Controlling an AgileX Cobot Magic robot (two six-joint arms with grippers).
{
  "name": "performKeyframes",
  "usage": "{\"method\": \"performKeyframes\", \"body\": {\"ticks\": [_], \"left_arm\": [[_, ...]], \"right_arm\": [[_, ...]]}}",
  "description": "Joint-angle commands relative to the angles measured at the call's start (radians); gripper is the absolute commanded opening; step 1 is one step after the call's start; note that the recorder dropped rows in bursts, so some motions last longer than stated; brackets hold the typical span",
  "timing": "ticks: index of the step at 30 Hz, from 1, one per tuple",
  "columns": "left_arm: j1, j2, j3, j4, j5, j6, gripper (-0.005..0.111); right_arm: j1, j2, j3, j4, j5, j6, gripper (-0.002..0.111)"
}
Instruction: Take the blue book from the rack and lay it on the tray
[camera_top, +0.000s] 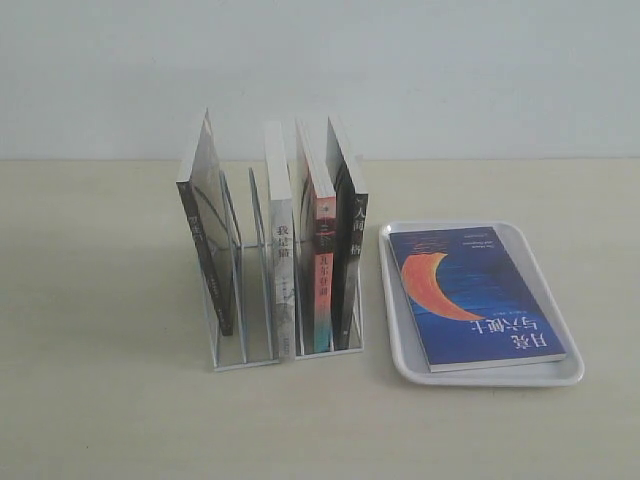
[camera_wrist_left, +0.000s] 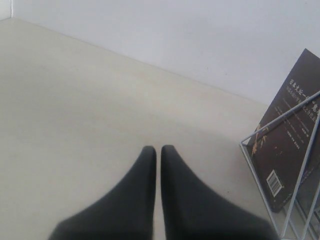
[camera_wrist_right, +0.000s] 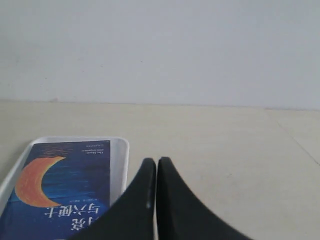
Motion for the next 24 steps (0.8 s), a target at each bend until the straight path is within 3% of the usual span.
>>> {"method": "performKeyframes", "body": {"ticks": [1,15,20,24], "left_arm": [[0.002,-0.003,0.003,0.0,-0.012,0.004,0.004],[0.002,-0.003,0.003,0.0,-0.012,0.004,0.004],[0.002,-0.003,0.003,0.0,-0.012,0.004,0.004],[0.002,-0.003,0.003,0.0,-0.012,0.004,0.004]], "right_arm": [[-0.008,-0.118,0.058,-0.007,-0.008,0.137,0.001],[-0.008,-0.146,0.058,0.028,0.047,0.104,0.001],[-0.008,-0.146,0.058,0.456,0.07,-0.359,0.001],[-0.008,-0.146,0.058,0.593,0.073,-0.504,0.001]]}}
